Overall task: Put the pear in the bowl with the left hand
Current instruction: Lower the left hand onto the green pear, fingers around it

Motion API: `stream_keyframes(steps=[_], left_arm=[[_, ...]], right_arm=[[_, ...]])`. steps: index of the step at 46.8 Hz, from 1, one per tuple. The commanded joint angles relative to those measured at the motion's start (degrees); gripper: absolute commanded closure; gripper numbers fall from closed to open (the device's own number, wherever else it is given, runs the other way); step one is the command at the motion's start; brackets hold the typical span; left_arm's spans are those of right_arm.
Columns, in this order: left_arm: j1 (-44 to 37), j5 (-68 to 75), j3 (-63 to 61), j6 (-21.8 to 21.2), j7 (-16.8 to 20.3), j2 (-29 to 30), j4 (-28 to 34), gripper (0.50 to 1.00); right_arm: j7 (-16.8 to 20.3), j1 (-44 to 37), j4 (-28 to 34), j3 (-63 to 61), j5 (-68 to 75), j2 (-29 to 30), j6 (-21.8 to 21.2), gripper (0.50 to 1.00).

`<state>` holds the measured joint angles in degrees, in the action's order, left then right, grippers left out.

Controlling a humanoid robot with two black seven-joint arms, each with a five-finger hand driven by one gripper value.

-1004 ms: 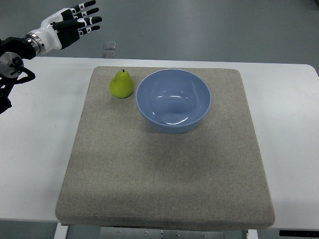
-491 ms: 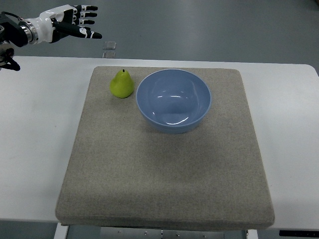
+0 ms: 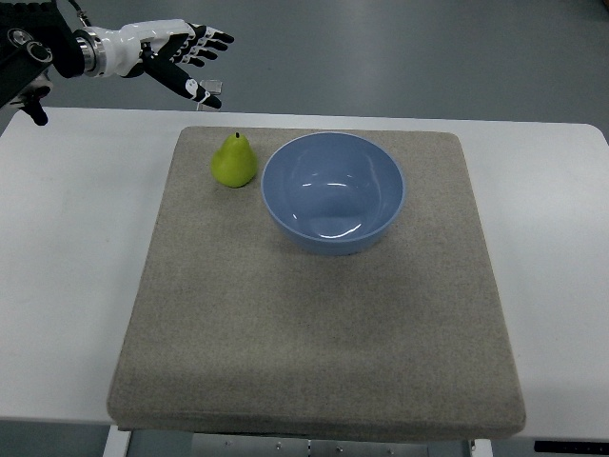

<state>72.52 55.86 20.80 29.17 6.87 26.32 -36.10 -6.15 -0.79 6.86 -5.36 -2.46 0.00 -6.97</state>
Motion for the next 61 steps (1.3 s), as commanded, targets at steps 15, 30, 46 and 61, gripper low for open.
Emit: stream_keyframes(steps=[15, 30, 46, 61], left_arm=[[-0.4, 16.7, -0.1, -0.5, 0.0, -1.0, -4.1, 0.506], [0.0, 29.6, -2.3, -1.0, 0.0, -3.5, -4.5, 0.506], [0.0, 31.3, -5.0, -1.0, 0.0, -6.0, -5.9, 0.506], [-0.9, 31.9, -5.6, -4.1, -0.1, -7.0, -4.9, 0.508]], right_arm=[[0.0, 0.0, 0.0, 0.0, 0.0, 0.0, -0.1, 0.574], [0.0, 0.0, 0.0, 0.0, 0.0, 0.0, -0.1, 0.574], [0.0, 0.0, 0.0, 0.0, 0.0, 0.0, 0.0, 0.574], [0.0, 0.0, 0.0, 0.0, 0.0, 0.0, 0.0, 0.574]])
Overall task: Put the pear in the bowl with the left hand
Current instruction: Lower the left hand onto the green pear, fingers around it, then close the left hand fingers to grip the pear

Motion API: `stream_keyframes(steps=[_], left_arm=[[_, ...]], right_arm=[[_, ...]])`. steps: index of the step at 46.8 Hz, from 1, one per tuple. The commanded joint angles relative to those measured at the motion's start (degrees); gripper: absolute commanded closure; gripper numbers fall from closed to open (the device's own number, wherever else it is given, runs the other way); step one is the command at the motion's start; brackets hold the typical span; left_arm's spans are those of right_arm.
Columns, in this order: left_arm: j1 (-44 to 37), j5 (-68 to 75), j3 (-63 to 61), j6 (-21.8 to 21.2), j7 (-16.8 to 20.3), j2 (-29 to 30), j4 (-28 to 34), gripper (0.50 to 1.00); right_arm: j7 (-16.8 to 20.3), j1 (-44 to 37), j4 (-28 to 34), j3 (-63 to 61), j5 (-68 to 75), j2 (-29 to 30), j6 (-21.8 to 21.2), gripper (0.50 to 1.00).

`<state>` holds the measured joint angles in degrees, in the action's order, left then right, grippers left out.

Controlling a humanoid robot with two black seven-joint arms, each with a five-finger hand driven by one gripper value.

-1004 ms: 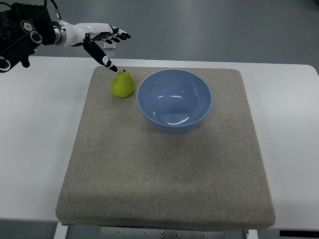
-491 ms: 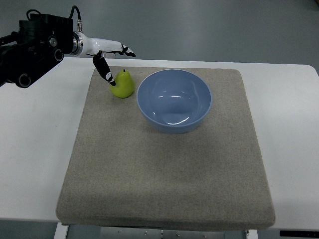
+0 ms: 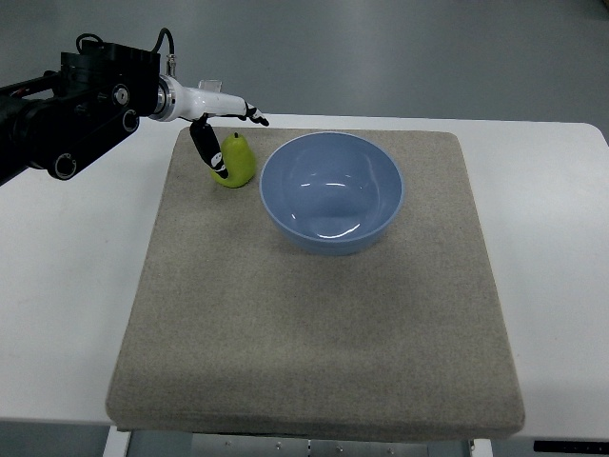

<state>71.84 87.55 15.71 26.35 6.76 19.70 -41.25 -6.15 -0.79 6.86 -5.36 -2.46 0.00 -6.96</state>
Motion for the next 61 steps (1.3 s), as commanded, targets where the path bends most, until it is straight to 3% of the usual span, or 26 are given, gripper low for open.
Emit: stream_keyframes(steps=[1, 61], left_arm=[[-0.2, 0.2, -0.7, -1.7, 0.0, -0.5, 0.5, 0.508], [-1.8, 0.3, -4.2, -2.7, -0.1, -2.0, 2.8, 0.516]], right_arm=[[0.0, 0.0, 0.0, 0.0, 0.0, 0.0, 0.0, 0.574], [0.0, 0.0, 0.0, 0.0, 0.0, 0.0, 0.0, 0.574]])
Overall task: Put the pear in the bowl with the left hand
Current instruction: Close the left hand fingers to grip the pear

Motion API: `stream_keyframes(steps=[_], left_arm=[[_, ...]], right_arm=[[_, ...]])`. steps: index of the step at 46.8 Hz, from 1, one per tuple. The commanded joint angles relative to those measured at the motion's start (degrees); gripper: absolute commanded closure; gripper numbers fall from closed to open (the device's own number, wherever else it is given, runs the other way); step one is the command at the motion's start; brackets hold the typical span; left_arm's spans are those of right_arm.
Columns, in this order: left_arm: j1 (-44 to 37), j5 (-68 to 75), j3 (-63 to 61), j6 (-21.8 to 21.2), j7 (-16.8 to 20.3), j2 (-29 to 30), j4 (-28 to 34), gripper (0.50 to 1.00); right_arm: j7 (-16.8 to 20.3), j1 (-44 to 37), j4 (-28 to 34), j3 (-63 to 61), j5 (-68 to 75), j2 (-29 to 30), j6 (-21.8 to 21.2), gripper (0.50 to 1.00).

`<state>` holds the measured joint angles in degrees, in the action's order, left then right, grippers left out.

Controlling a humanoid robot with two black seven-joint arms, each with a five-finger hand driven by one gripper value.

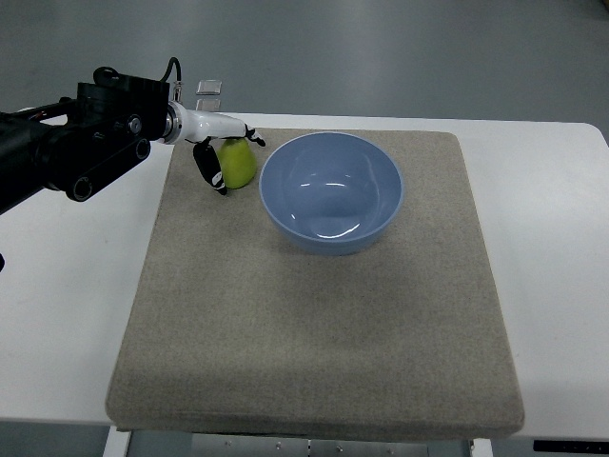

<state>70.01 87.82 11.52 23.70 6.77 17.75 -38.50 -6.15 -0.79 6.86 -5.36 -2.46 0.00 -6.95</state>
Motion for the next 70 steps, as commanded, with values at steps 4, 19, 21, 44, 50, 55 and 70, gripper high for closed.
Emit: stream_keyframes(steps=[4, 19, 21, 44, 50, 55, 70], left_arm=[[0.0, 0.0, 0.0, -0.8, 0.0, -0.1, 0.0, 0.523], [-0.1, 0.3, -0.6, -2.9, -0.1, -0.3, 0.0, 0.557], [-0.1, 0.3, -0.6, -2.9, -0.1, -0.3, 0.0, 0.557], [-0.1, 0.3, -0.6, -3.0, -0.1, -0.3, 0.0, 0.598], [-0.1, 0.3, -0.6, -3.0, -0.1, -0.2, 0.0, 0.609], [-0.1, 0.3, -0.6, -2.9, -0.2, -0.2, 0.0, 0.636], [-0.1, 0.2, -0.6, -2.9, -0.6, -0.2, 0.0, 0.675]], right_arm=[[0.0, 0.0, 0.0, 0.0, 0.0, 0.0, 0.0, 0.574], [0.0, 0.0, 0.0, 0.0, 0.0, 0.0, 0.0, 0.574], [0.0, 0.0, 0.0, 0.0, 0.0, 0.0, 0.0, 0.574], [0.0, 0.0, 0.0, 0.0, 0.0, 0.0, 0.0, 0.574], [0.0, 0.0, 0.0, 0.0, 0.0, 0.0, 0.0, 0.576], [0.0, 0.0, 0.0, 0.0, 0.0, 0.0, 0.0, 0.574], [0.0, 0.0, 0.0, 0.0, 0.0, 0.0, 0.0, 0.574]])
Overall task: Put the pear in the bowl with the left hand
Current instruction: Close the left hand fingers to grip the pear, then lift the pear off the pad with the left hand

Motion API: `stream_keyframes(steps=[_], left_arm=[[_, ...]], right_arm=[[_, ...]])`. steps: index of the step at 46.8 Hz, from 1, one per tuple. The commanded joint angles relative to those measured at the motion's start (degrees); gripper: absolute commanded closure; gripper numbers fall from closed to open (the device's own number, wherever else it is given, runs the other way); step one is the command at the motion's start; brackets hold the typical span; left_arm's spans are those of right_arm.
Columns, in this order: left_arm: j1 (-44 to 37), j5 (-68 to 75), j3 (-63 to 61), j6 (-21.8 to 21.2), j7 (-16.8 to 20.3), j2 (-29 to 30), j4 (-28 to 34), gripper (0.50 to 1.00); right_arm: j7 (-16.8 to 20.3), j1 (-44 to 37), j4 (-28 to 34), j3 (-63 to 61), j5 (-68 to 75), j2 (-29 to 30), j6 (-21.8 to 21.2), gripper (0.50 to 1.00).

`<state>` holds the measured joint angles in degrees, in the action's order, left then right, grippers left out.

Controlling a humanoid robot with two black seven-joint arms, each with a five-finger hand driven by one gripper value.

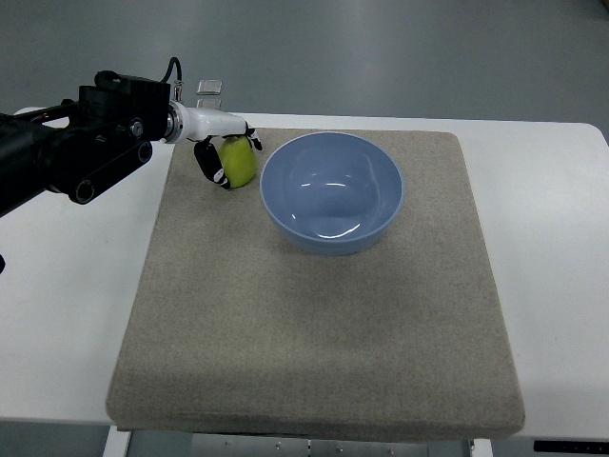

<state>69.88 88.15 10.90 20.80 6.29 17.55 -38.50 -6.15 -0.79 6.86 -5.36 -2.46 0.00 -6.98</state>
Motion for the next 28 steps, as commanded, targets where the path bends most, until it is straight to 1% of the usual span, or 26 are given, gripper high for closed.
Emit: stream_keyframes(steps=[1, 4, 7, 9, 14, 18, 20, 22, 24, 25, 28], left_arm=[[0.1, -0.1, 0.0, -0.1, -0.1, 0.0, 0.0, 0.675], [0.1, -0.2, 0.0, -0.1, -0.2, 0.0, 0.0, 0.686], [0.0, -0.2, 0.0, -0.1, -0.2, 0.0, 0.0, 0.724], [0.0, -0.2, 0.0, -0.1, -0.2, 0.0, 0.0, 0.729], [0.0, -0.2, 0.0, -0.1, -0.2, 0.0, 0.0, 0.793], [0.0, -0.2, 0.0, -0.1, -0.3, 0.0, 0.1, 0.81], [0.1, -0.2, 0.0, -0.1, -0.3, 0.0, 0.1, 0.851], [0.1, -0.2, 0.0, -0.1, -0.3, 0.0, 0.0, 0.868], [0.1, -0.2, 0.0, -0.1, -0.3, 0.0, 0.0, 0.874], [0.1, -0.2, 0.0, -0.1, -0.3, 0.0, 0.0, 0.887], [0.2, -0.2, 0.1, -0.1, -0.4, 0.0, 0.0, 0.951]], right_arm=[[0.0, 0.0, 0.0, 0.0, 0.0, 0.0, 0.0, 0.574], [0.0, 0.0, 0.0, 0.0, 0.0, 0.0, 0.0, 0.574], [0.0, 0.0, 0.0, 0.0, 0.0, 0.0, 0.0, 0.574], [0.0, 0.0, 0.0, 0.0, 0.0, 0.0, 0.0, 0.574], [0.0, 0.0, 0.0, 0.0, 0.0, 0.0, 0.0, 0.574], [0.0, 0.0, 0.0, 0.0, 0.0, 0.0, 0.0, 0.574], [0.0, 0.0, 0.0, 0.0, 0.0, 0.0, 0.0, 0.574], [0.0, 0.0, 0.0, 0.0, 0.0, 0.0, 0.0, 0.574], [0.0, 0.0, 0.0, 0.0, 0.0, 0.0, 0.0, 0.574], [0.0, 0.0, 0.0, 0.0, 0.0, 0.0, 0.0, 0.574], [0.0, 0.0, 0.0, 0.0, 0.0, 0.0, 0.0, 0.574]])
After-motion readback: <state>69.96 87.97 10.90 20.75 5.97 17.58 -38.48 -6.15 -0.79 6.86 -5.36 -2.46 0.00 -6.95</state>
